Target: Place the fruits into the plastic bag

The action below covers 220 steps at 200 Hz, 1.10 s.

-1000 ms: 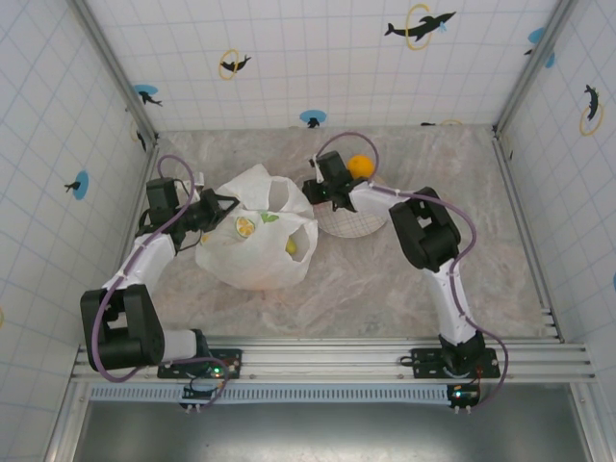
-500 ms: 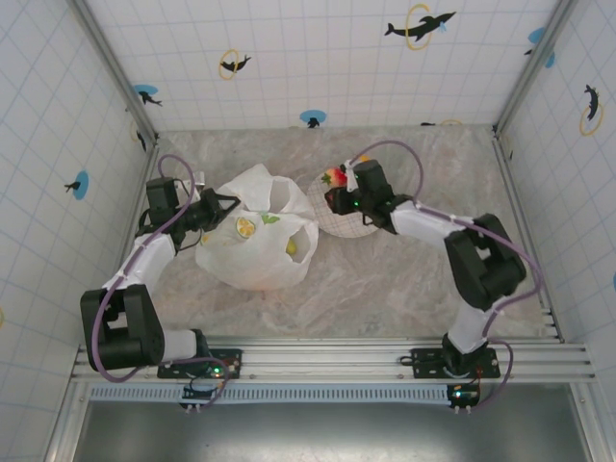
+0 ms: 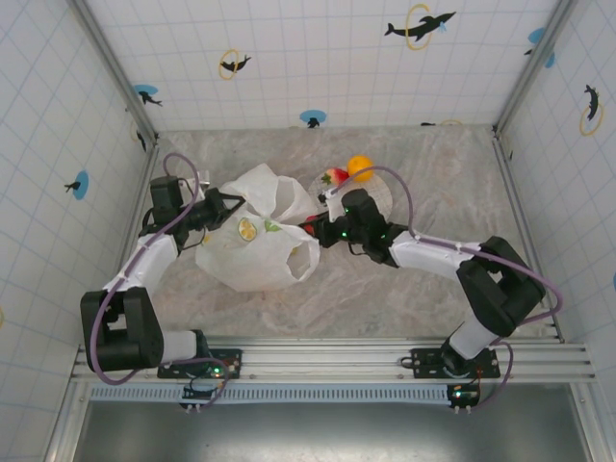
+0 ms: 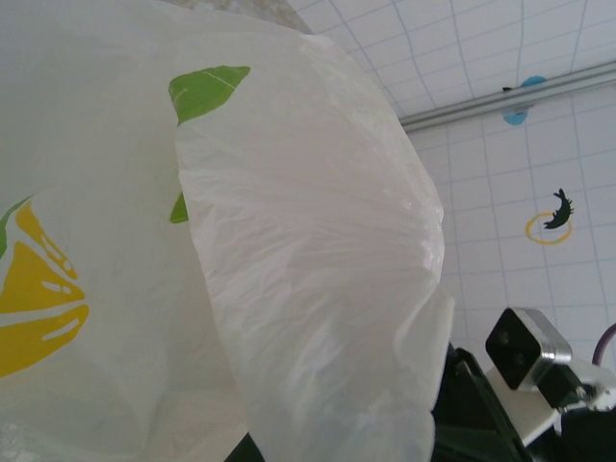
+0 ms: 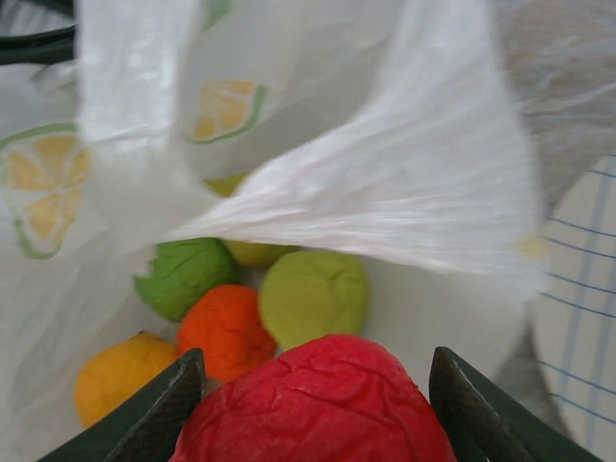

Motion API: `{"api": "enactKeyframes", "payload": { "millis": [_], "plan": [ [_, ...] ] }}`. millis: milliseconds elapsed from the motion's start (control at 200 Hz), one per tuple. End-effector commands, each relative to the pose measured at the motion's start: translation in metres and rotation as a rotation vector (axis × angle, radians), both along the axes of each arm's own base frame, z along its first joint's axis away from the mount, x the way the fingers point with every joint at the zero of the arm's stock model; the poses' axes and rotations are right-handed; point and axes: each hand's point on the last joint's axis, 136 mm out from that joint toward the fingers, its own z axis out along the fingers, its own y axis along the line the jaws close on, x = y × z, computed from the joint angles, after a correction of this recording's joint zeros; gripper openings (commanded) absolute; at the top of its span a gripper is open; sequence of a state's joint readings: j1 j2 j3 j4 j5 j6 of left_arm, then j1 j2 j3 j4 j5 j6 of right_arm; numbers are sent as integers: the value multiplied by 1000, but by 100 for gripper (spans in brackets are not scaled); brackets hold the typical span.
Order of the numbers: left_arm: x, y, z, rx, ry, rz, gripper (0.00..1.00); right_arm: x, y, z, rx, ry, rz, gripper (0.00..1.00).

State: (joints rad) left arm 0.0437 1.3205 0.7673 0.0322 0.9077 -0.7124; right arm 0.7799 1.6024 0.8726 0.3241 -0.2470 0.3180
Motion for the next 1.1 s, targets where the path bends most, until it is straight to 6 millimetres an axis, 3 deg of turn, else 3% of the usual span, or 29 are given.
{"api": "enactKeyframes", "payload": {
  "millis": [0, 95, 230, 706, 1096],
  "plan": [
    [-2, -5, 9, 4, -34, -14, 0, -21, 12, 25, 59, -73, 66, 53],
    [-3, -9, 11, 3, -41, -29, 0, -32, 23, 23, 51, -82, 92, 53],
    [-6, -14, 15, 4, -54, -45, 0, -31, 41, 15, 62, -61, 107, 53],
    [-12, -24, 26, -25, -85, -90, 0, 14, 111, 6, 214, -42, -32, 54],
    [-11, -25, 31, -36, -94, -86, 0, 56, 132, -2, 359, -7, -261, 55]
  ]
}}
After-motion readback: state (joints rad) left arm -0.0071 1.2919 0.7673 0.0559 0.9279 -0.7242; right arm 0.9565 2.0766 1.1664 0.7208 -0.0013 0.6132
